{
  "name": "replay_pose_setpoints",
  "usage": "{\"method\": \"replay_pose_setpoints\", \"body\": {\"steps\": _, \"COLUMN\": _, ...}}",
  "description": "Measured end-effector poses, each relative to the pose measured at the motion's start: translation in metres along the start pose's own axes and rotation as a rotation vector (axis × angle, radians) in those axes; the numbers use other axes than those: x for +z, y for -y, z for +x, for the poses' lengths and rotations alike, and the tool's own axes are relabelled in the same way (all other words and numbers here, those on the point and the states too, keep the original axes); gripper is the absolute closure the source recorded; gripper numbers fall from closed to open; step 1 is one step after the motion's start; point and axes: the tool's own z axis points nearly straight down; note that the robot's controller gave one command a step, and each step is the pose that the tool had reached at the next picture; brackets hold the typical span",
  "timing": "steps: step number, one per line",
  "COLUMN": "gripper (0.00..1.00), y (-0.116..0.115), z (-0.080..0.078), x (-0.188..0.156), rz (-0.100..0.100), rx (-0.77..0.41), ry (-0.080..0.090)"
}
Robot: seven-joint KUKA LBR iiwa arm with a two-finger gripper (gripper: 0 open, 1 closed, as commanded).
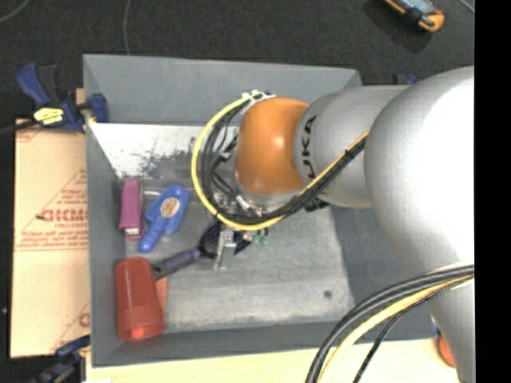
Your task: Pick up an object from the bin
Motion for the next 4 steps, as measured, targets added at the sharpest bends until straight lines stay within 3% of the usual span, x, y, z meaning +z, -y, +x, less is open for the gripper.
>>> {"method": "replay_pose_setpoints", "body": {"steps": 1, "gripper": 0.00, "y": 0.001, "z": -0.016, "x": 0.030, "rz": 0.005, "rx": -0.197, "ry": 0.009}}
{"method": "replay_pose_setpoints", "body": {"steps": 2, "gripper": 1.00, "y": 0.025, "z": -0.002, "x": 0.031, "rz": 0.001, "rx": 0.039, "ry": 0.001}}
{"method": "replay_pose_setpoints", "body": {"steps": 4, "gripper": 1.00, "y": 0.025, "z": -0.001, "x": 0.027, "rz": 0.001, "rx": 0.038, "ry": 0.002}}
